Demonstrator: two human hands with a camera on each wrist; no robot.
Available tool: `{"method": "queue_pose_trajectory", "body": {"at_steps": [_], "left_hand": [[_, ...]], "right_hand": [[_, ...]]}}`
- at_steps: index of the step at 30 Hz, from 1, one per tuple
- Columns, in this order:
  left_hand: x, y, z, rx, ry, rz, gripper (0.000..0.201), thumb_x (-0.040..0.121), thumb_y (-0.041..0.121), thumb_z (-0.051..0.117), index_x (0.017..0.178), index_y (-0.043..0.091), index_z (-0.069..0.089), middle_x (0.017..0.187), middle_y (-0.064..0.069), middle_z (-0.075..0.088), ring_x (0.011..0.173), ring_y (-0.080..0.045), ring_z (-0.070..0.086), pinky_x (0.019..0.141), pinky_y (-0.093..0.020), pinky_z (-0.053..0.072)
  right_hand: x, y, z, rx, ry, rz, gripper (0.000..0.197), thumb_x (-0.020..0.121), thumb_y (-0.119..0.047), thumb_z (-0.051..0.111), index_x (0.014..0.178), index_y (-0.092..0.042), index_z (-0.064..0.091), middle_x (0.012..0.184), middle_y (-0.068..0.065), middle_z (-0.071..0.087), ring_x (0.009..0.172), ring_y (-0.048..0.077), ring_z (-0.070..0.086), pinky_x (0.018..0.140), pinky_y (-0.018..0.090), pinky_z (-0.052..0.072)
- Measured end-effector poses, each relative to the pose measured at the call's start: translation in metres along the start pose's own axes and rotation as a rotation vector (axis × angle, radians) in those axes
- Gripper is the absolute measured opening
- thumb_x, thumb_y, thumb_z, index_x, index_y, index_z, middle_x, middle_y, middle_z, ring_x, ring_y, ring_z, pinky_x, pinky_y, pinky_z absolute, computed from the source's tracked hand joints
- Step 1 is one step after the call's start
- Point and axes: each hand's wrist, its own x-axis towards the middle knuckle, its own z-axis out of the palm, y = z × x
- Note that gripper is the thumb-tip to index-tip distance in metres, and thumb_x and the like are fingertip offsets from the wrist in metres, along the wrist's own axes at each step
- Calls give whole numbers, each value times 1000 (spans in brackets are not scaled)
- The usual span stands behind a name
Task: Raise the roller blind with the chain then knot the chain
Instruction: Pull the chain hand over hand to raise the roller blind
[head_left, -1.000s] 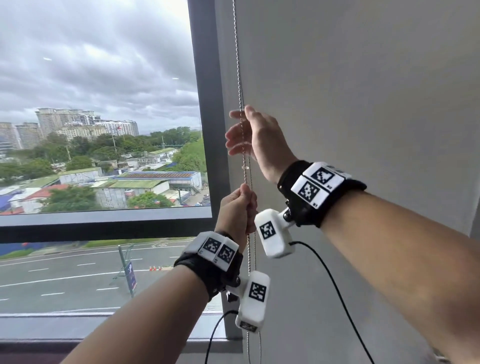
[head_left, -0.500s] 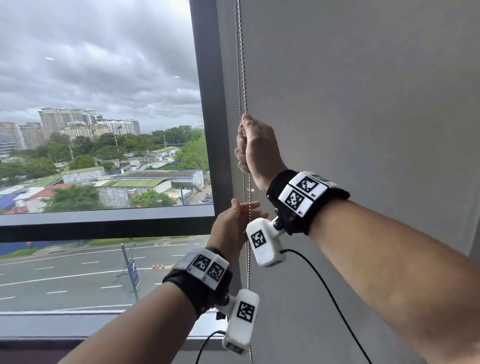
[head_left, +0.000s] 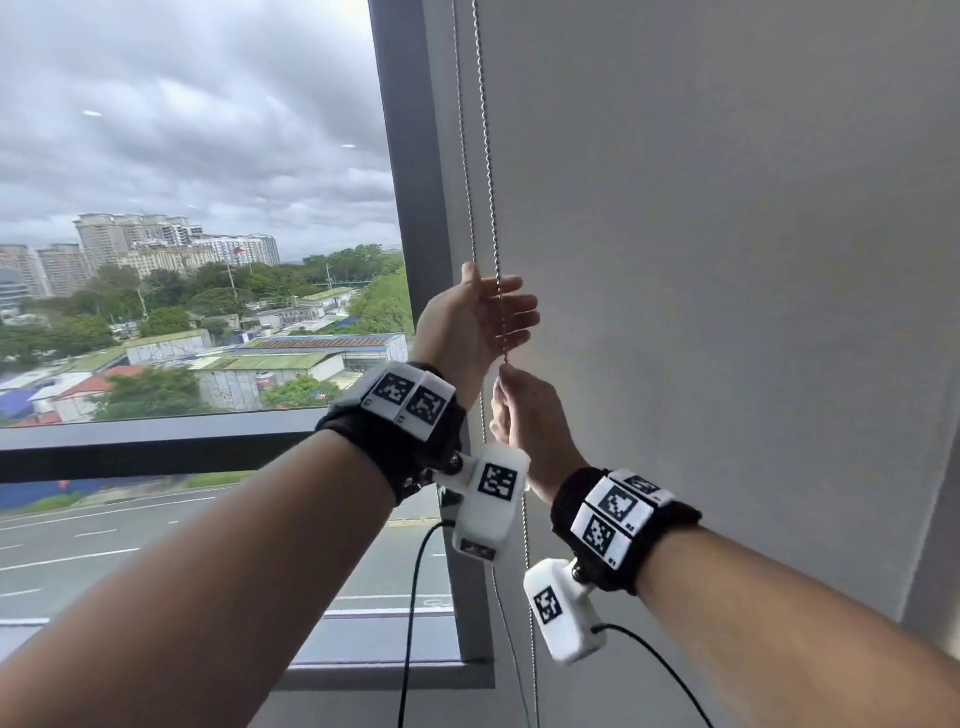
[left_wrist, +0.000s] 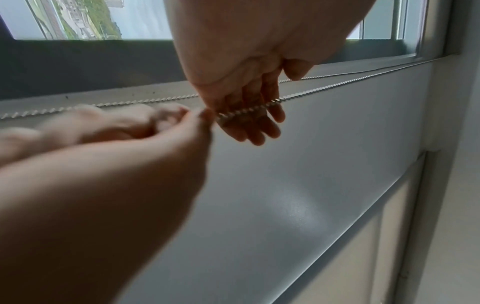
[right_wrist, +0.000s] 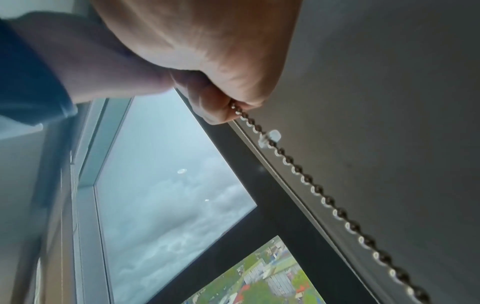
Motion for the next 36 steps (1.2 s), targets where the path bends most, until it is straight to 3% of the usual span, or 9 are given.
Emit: {"method": "queue_pose_trajectory", "body": {"at_steps": [2, 5, 11, 14, 17, 21, 27, 31, 36], "left_hand": [[-1, -7, 7, -26, 14, -9, 42, 98, 38, 28, 75, 14, 52, 54, 1, 46, 45, -12, 39, 46, -24, 31], [-4, -26, 8, -22, 82, 39, 38, 98, 29, 33, 64, 17, 45, 45, 6, 24, 36, -7, 18, 40, -17, 11], [-7, -33, 10, -35, 95, 52, 37, 97, 19, 31, 61, 17, 41, 42, 8, 24, 33, -6, 15, 38, -12, 12], [-10, -34, 11, -41, 87, 51, 37, 97, 17, 30, 61, 17, 41, 41, 8, 25, 32, -6, 16, 37, -12, 11], [-12, -36, 7, -48, 100, 60, 37, 95, 11, 30, 61, 17, 42, 40, 8, 25, 32, -6, 16, 38, -14, 9], [-19, -46, 0, -34, 118, 71, 39, 94, 7, 31, 58, 19, 43, 42, 6, 26, 33, -7, 16, 39, -18, 8], [-32, -64, -5, 11, 141, 24, 39, 87, -1, 27, 56, 20, 41, 45, 5, 26, 34, -7, 16, 39, -13, 9], [-37, -77, -6, 31, 173, 19, 47, 82, -5, 28, 47, 21, 46, 55, 2, 30, 38, -9, 19, 44, -26, 6], [-49, -95, -13, 66, 196, -34, 48, 93, 13, 37, 47, 20, 46, 52, 5, 31, 45, -11, 23, 52, -30, 12]], "right_hand": [[-11, 18, -3, 21, 0, 22, 41, 104, -18, 38, 63, -16, 32, 52, -5, 28, 45, 6, 23, 44, 22, 22], [-22, 35, -9, 41, -28, 42, 40, 102, -23, 42, 64, -18, 35, 55, -3, 31, 49, 9, 26, 48, 26, 23], [-21, 41, -19, -32, -102, 27, 38, 88, -47, 48, 56, -26, 48, 52, -4, 40, 50, 15, 34, 52, 32, 28], [-17, 30, -27, -91, -141, 6, 41, 82, -53, 50, 71, -13, 56, 61, 13, 51, 56, 24, 47, 56, 38, 41], [-3, 9, -32, -157, -106, -56, 47, 82, -43, 46, 98, -1, 60, 81, 15, 62, 72, 20, 58, 69, 42, 52], [25, -34, -32, -193, -60, -121, 34, 86, -24, 40, 102, -5, 63, 81, 6, 64, 75, 17, 61, 72, 37, 52], [58, -91, -5, -172, -74, -191, 34, 94, -24, 35, 105, -4, 61, 75, 10, 62, 73, 26, 62, 65, 38, 51], [67, -109, 14, -133, -138, -150, 34, 102, -22, 28, 101, -4, 58, 69, 12, 58, 59, 24, 56, 55, 34, 51], [59, -100, 26, -35, -114, -31, 39, 103, -27, 28, 67, -18, 40, 51, -2, 30, 37, 12, 24, 40, 19, 21]]}}
